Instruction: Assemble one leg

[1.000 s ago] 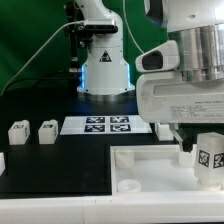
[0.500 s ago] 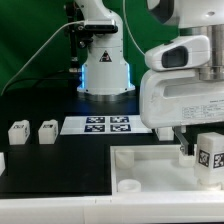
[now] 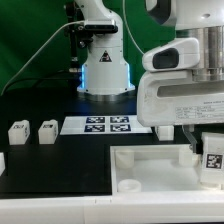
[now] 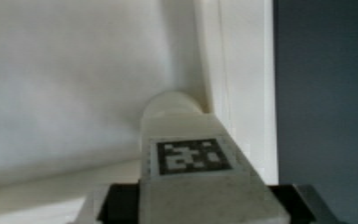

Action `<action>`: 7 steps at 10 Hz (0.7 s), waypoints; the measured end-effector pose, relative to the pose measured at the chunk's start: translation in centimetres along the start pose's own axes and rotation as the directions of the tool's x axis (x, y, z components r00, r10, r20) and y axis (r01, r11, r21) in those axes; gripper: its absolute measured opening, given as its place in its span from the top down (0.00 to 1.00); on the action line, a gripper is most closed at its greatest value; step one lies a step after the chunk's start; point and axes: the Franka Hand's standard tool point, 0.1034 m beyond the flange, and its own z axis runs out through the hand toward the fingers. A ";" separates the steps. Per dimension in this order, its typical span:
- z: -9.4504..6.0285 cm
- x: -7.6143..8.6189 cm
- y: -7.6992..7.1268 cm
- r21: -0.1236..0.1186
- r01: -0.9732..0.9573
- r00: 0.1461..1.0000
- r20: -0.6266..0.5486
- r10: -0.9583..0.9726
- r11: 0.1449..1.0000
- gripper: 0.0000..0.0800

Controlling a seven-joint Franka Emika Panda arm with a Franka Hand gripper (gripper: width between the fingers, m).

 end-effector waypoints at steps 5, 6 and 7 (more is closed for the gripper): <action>0.2 0.2 0.0 0.024 -0.569 0.822 0.031 0.568 0.822 0.63; 0.3 0.4 0.2 0.033 -0.697 0.717 0.052 0.695 0.717 0.63; 0.3 0.6 0.4 0.043 -0.776 0.631 0.074 0.772 0.630 0.63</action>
Offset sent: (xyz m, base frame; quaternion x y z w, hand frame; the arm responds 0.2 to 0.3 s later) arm 0.0174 0.0081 -0.0043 0.0021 0.0111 0.2654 0.9641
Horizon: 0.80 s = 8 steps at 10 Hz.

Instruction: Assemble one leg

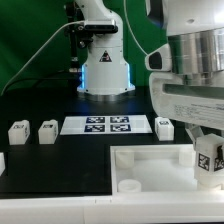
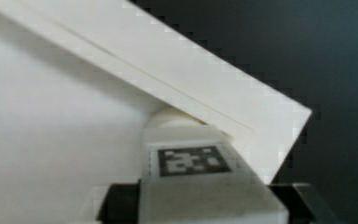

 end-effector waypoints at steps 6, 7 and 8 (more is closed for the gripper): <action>0.2 -0.1 0.1 0.027 -0.154 0.987 0.043 0.153 0.988 0.33; 0.3 -0.3 0.3 0.014 0.000 0.999 0.040 -0.001 1.000 0.23; 0.3 -0.5 0.5 -0.005 0.175 0.984 0.033 -0.175 0.985 0.20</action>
Offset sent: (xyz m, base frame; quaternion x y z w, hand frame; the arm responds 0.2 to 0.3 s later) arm 0.0000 0.0000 0.0000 0.0000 0.0000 0.0000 1.0000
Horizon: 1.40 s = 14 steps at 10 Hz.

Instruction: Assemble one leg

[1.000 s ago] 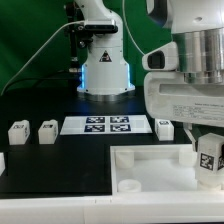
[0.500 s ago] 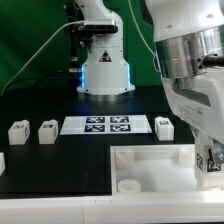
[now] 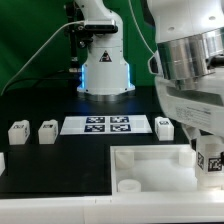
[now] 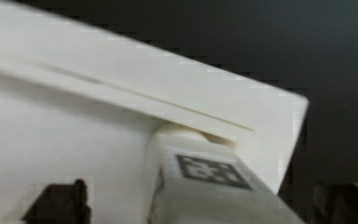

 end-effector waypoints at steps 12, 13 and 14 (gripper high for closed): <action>-0.2 0.8 -0.2 -0.100 0.787 0.612 0.016 -0.790 0.608 0.52; -0.2 0.7 -0.2 -0.099 0.714 0.697 0.005 -0.717 0.693 0.64; -0.2 0.8 -0.2 -0.098 0.649 0.758 -0.003 -0.653 0.754 0.64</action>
Offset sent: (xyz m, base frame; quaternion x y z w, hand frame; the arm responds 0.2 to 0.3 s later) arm 0.0000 0.0000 0.0000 0.0000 0.0000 -0.1790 0.9838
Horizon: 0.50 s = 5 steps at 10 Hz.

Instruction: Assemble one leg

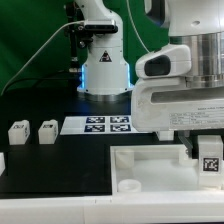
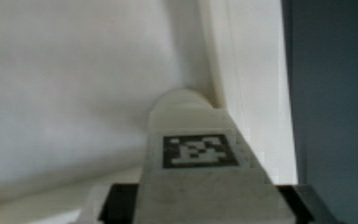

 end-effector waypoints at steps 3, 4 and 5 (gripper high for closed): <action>0.1 0.1 0.0 0.004 -0.362 0.932 0.001 0.362 0.932 0.64; 0.1 0.1 0.1 0.003 -0.472 0.882 0.000 0.472 0.882 0.64; 0.1 0.2 0.2 0.013 -0.586 0.810 0.012 0.586 0.810 0.64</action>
Offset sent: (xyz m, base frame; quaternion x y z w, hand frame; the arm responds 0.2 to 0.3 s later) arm 0.0090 0.0030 -0.0034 -0.0048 0.0218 0.3612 0.9322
